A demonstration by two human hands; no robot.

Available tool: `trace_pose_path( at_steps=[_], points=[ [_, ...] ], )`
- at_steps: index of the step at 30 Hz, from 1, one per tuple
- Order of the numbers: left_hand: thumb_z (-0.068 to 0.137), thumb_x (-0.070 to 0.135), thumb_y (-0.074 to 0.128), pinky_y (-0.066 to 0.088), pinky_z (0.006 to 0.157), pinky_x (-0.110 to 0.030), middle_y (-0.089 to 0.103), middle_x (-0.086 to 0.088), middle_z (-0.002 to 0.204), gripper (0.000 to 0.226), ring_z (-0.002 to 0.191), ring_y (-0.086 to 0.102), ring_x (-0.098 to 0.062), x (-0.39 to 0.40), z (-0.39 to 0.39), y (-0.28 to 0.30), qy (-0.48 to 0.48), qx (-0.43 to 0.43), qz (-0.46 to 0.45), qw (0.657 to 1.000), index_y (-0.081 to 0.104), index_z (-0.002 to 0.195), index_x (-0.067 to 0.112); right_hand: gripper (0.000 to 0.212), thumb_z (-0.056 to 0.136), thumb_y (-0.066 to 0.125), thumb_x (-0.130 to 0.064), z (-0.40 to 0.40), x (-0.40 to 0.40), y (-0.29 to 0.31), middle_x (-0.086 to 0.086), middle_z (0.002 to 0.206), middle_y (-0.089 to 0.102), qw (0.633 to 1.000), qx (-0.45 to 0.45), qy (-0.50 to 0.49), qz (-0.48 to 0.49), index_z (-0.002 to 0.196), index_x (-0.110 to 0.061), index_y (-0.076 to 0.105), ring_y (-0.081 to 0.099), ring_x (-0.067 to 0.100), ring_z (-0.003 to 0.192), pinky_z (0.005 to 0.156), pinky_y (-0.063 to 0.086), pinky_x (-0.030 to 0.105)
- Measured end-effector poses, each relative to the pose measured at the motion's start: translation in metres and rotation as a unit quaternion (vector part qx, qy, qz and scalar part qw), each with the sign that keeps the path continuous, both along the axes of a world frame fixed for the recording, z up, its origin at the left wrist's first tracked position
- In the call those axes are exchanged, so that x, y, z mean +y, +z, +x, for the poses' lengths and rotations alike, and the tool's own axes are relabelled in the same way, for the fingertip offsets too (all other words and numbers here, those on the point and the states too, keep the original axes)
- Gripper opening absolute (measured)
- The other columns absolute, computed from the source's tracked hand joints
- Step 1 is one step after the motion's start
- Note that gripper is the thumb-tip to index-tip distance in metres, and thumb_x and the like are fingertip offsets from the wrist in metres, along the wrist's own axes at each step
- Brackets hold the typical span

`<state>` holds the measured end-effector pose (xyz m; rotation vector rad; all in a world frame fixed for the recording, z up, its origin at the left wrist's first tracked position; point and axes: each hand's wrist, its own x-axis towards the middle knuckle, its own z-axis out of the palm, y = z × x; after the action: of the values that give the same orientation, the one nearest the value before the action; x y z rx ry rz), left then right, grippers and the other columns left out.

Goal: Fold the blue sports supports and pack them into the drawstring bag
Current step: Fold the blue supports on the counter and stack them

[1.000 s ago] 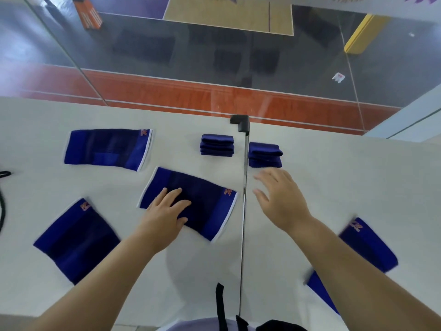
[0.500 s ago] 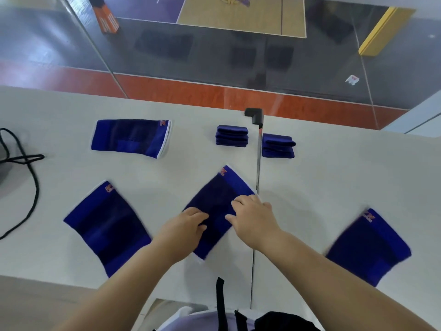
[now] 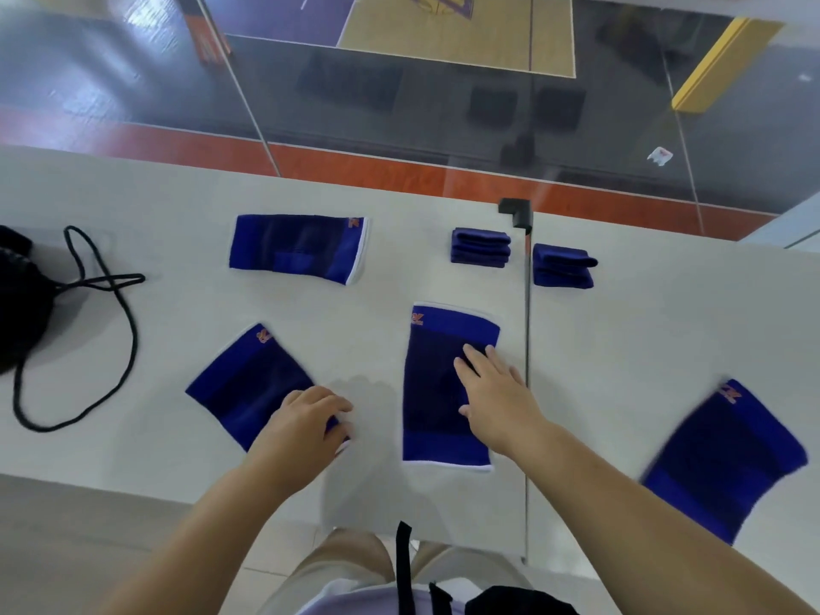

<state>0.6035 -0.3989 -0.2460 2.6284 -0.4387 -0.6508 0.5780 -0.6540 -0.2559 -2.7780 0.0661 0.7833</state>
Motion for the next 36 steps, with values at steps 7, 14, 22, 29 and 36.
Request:
trace_pose_path(
  at_steps=[7,14,22,29,36],
  points=[
    [0.089,0.029,0.060,0.038,0.102,-0.033,0.049,-0.001,0.128,0.039,0.118,0.041,-0.025,0.063,0.004,-0.003,0.057,-0.019,0.029,0.998,0.056,0.126,0.018,0.046,0.092,0.056,-0.030,0.000,0.064,0.017,0.005,0.135,0.048,0.990,-0.123,-0.026,0.062,0.133,-0.012,0.049,0.040,0.024,0.126,0.103,0.040,0.036],
    [0.089,0.025,0.061,0.041,0.103,-0.031,0.045,-0.003,0.130,0.049,0.119,0.043,-0.024,0.109,0.012,-0.015,-0.010,-0.011,0.063,0.998,0.048,0.137,0.020,0.043,0.093,0.053,-0.038,0.008,0.140,0.010,0.006,0.125,0.049,0.995,0.007,-0.014,0.102,0.127,-0.012,0.049,0.048,0.025,0.113,0.093,0.046,0.038],
    [0.055,0.021,0.089,0.060,0.063,-0.038,0.064,-0.011,0.103,0.056,0.081,0.066,-0.031,0.110,0.032,-0.033,-0.133,-0.130,0.092,0.978,0.070,0.108,0.016,0.042,0.084,0.069,-0.031,0.019,0.166,0.005,0.006,0.110,0.053,0.990,0.041,-0.103,0.091,0.114,-0.011,0.046,0.052,0.023,0.094,0.081,0.045,0.033],
    [0.094,0.031,0.051,0.029,0.111,-0.026,0.041,0.002,0.142,0.044,0.129,0.039,-0.019,0.094,0.052,-0.019,-0.070,-0.027,-0.034,0.997,0.048,0.137,0.020,0.012,0.090,0.058,-0.019,0.028,0.148,0.015,0.001,0.084,0.055,0.958,-0.002,-0.233,0.168,0.087,-0.015,0.047,0.053,0.020,0.075,0.068,0.048,0.036],
    [0.091,0.029,0.056,0.045,0.094,-0.028,0.057,0.003,0.121,0.028,0.106,0.058,-0.019,0.107,0.064,0.000,0.049,-0.023,-0.133,0.990,0.064,0.116,0.019,0.002,0.092,0.056,-0.012,0.039,0.138,0.055,-0.003,0.091,0.054,0.912,-0.304,-0.221,0.162,0.091,-0.014,0.054,0.050,0.011,0.069,0.061,0.045,0.022]
  ],
)
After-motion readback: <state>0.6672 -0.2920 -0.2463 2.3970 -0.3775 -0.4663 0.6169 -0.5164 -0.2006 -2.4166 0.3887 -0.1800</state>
